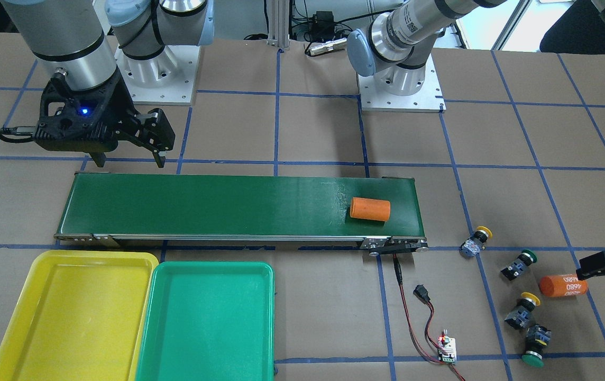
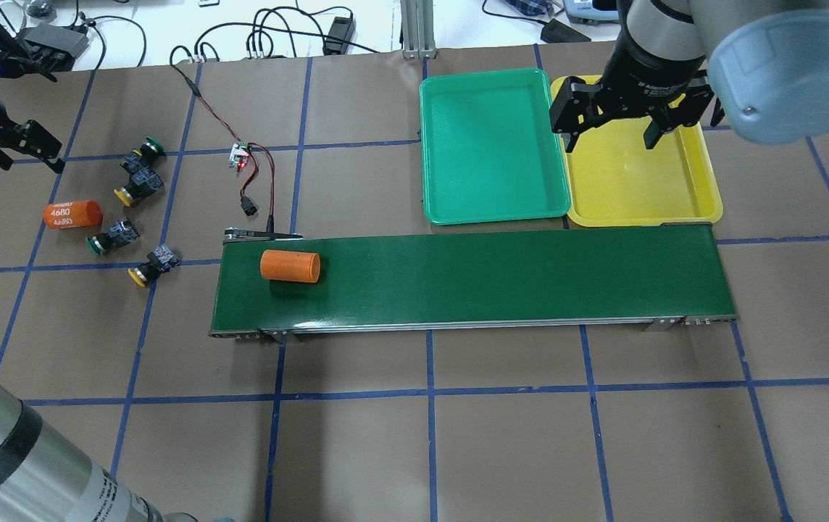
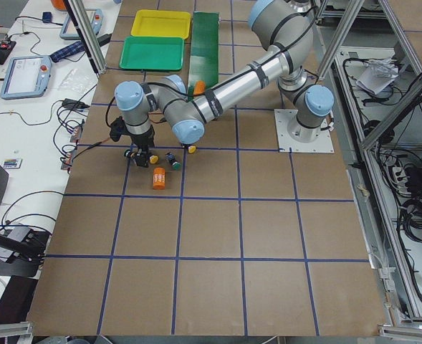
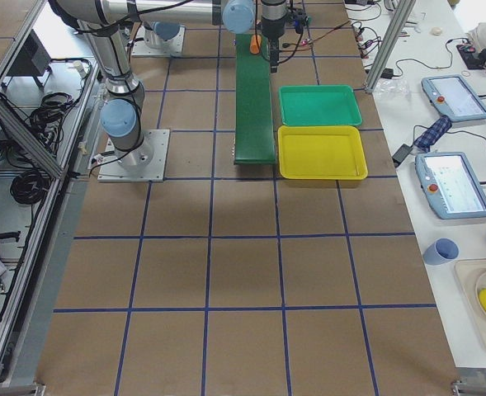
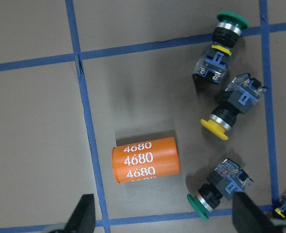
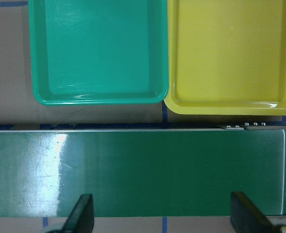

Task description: Sort buttons by color to trays

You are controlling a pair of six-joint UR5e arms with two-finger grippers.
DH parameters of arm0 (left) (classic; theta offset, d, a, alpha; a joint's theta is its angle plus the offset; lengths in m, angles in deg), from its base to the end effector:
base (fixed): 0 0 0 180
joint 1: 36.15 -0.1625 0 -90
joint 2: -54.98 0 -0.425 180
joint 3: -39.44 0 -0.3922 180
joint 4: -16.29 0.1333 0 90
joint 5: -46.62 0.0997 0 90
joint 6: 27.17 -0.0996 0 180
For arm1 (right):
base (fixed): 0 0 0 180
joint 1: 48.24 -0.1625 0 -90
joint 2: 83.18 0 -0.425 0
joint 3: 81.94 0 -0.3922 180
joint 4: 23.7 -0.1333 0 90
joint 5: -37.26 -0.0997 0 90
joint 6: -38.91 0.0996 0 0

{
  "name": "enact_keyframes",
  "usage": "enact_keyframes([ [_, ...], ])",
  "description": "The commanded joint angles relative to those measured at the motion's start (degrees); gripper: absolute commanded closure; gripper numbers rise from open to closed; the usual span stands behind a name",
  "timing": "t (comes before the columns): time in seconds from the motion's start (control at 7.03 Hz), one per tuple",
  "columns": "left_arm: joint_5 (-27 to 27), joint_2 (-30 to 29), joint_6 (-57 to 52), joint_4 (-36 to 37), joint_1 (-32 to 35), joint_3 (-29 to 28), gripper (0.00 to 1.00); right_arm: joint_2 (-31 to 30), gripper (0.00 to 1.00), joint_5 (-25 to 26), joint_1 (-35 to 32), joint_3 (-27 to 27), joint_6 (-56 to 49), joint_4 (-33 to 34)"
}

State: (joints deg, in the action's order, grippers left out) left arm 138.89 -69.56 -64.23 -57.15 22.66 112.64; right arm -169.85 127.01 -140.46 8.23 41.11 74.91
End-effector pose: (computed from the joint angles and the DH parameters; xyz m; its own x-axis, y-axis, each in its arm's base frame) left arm 0.2581 -0.6762 0.2915 -0.9945 0.1030 -0.0192 0.1022 0.9939 0.0403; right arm 0.1539 -0.5188 0.4725 -1.0000 -0.0009 -0.0078 -0.0002 0.9960 -0.0888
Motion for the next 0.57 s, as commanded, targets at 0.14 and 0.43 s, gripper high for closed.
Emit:
enact_keyframes([
  [0.14, 0.3, -3.5, 1.1, 0.0, -0.3, 0.4, 0.00, -0.1, 0.00, 0.0, -0.2, 0.0, 0.0, 0.1],
  [0.43, 0.5, -5.1, 2.2, 0.0, -0.4, 0.0, 0.00, -0.2, 0.00, 0.1, -0.2, 0.2, 0.0, 0.0],
])
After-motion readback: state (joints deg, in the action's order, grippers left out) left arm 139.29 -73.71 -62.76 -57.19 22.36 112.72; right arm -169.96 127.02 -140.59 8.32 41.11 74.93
